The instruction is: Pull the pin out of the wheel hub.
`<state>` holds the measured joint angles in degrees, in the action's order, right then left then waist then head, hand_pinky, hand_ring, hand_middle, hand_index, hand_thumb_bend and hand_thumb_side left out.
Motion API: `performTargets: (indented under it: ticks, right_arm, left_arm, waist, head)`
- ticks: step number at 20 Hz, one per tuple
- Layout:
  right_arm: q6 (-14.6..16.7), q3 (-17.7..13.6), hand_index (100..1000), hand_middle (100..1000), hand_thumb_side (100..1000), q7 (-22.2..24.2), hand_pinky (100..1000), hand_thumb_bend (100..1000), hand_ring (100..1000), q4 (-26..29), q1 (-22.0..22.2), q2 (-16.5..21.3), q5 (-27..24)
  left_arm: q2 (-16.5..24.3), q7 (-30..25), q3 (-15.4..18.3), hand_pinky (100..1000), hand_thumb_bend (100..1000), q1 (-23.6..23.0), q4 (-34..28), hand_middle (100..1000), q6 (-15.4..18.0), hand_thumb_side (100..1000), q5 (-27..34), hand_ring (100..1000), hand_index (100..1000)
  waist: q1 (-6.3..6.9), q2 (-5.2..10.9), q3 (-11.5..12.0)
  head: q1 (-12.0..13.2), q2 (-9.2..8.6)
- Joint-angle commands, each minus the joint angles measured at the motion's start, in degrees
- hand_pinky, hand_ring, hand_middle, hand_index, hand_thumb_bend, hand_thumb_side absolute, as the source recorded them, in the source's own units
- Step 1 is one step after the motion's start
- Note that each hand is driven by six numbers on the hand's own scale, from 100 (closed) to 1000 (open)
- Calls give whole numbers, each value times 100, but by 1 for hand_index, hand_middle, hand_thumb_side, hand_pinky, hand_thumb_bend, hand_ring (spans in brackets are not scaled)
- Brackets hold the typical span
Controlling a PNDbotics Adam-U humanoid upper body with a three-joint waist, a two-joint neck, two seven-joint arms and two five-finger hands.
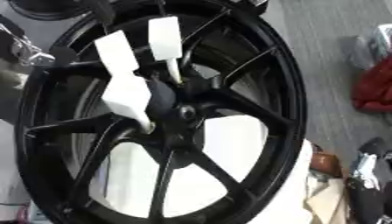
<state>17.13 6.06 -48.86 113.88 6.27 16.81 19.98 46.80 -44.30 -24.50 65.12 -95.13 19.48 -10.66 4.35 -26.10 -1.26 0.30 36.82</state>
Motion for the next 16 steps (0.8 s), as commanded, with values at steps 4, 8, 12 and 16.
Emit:
performTargets:
  ticks: [4,8,12,16]
  right_arm:
    - [36,24,832,854,570,6,520,100,900,71,-44,-11,-53]
    - [39,34,832,854,570,25,519,100,900,71,-75,-15,-65]
    - [31,36,832,854,571,37,519,100,900,71,-93,-24,-84]
    - [34,42,832,854,572,50,519,100,900,71,-109,-19,-99]
  left_arm:
    - [-3,-478,1,847,302,144,99,792,522,100,-104,849,856]
    - [-57,-448,-8,848,311,162,175,796,586,100,-188,850,855]
    - [-76,-429,-44,846,296,164,184,788,659,100,-196,847,850]
    - [-109,-466,-79,842,293,189,157,785,700,100,-117,844,842]
  waist:
    - [-2,62,-31]
    - [-2,29,-29]
    - [-6,4,-9]
    - [-16,-13,6]
  head:
    - [43,-122]
    - [72,-144]
    - [83,-140]
    - [98,-146]
